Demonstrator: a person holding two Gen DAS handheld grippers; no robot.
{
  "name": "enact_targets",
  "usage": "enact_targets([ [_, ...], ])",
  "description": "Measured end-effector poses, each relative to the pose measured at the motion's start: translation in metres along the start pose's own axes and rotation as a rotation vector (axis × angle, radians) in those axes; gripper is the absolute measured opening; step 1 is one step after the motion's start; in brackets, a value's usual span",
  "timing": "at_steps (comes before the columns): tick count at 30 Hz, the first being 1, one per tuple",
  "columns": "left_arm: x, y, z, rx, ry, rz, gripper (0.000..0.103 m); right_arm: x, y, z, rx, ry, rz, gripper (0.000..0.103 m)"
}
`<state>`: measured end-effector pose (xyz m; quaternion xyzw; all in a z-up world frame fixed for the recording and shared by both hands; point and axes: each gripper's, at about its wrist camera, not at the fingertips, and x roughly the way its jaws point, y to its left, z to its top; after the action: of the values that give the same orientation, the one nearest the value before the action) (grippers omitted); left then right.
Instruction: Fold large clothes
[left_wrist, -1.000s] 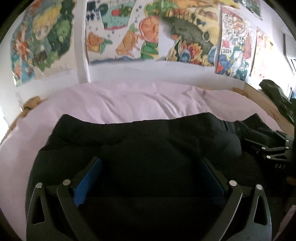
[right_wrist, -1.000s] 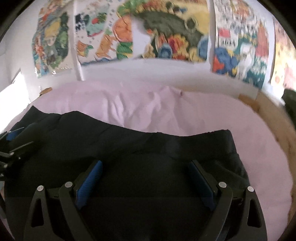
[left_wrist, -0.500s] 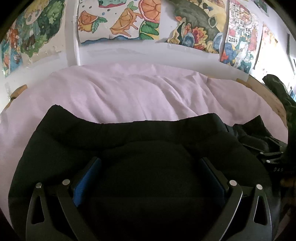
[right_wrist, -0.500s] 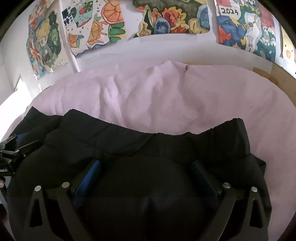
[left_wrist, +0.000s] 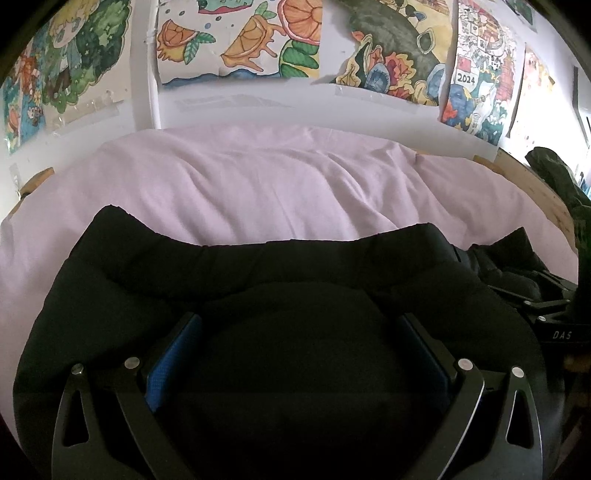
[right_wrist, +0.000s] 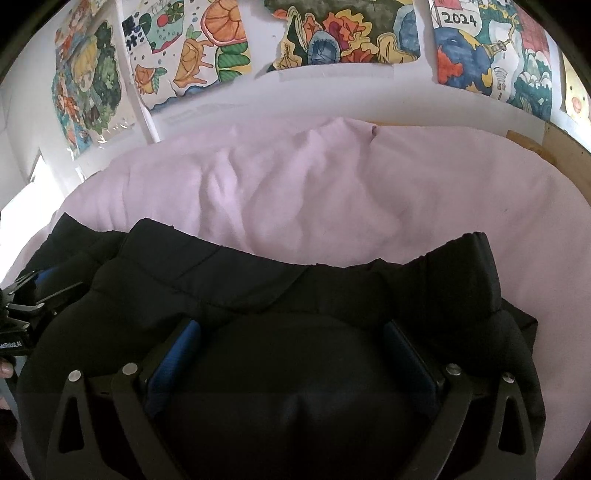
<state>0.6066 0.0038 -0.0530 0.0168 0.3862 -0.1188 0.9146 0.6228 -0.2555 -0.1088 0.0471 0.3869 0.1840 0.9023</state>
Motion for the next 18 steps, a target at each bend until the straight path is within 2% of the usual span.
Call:
enact_targets([
  [7,-0.002,0.002,0.0,-0.026,-0.017,-0.016,0.102,-0.004,0.001,0.0,-0.002,-0.002,-0.002,0.1],
  [10,-0.01,0.015,0.001,-0.074,-0.045,-0.053,0.102,-0.008,0.0,0.001,0.002,0.004,0.005,0.1],
  [13,-0.017,0.032,0.003,-0.127,-0.082,-0.051,0.102,-0.016,0.002,0.004,-0.027,0.017,0.004,0.1],
  [18,-0.018,0.052,0.005,-0.184,-0.088,-0.063,0.102,-0.03,0.003,0.007,-0.095,-0.001,-0.048,0.1],
])
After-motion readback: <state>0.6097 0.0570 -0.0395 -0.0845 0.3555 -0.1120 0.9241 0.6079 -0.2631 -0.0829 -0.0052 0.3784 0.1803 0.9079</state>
